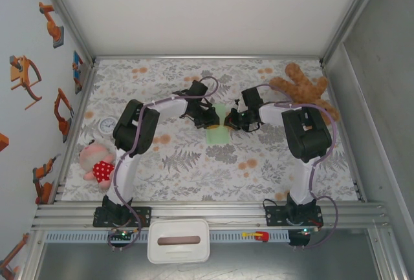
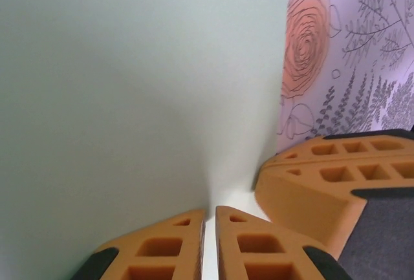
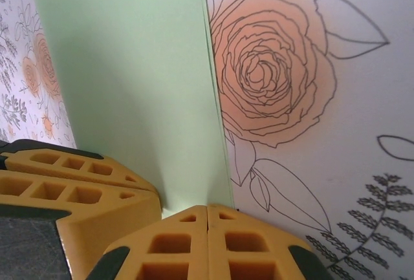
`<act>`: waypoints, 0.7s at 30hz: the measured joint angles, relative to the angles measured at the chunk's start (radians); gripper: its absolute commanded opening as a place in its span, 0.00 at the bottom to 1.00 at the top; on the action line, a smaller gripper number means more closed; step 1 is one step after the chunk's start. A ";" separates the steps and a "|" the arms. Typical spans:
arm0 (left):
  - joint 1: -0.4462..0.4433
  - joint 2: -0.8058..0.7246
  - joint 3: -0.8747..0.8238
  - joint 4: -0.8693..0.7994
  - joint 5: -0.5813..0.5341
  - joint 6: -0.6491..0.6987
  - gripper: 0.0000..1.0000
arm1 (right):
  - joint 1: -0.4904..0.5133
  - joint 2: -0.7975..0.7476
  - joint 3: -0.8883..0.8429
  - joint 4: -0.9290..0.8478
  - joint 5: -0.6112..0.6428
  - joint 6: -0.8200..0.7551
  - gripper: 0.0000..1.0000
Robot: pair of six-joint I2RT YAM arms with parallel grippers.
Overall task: Fold a paper plane with a square sheet of paper (pick it up from the middle)
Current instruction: First fold the square sheet of paper in half at the center of the table.
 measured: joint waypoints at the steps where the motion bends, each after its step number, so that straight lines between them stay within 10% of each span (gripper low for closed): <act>1: 0.008 -0.005 -0.010 0.002 0.008 0.016 0.15 | 0.000 0.001 0.002 -0.003 0.002 0.000 0.00; 14: 0.183 -0.160 -0.248 0.039 0.021 0.108 0.14 | 0.000 0.003 0.006 -0.018 0.003 0.000 0.00; 21: 0.108 -0.203 -0.266 0.193 0.018 0.029 0.15 | 0.000 0.003 0.003 -0.014 0.003 0.000 0.00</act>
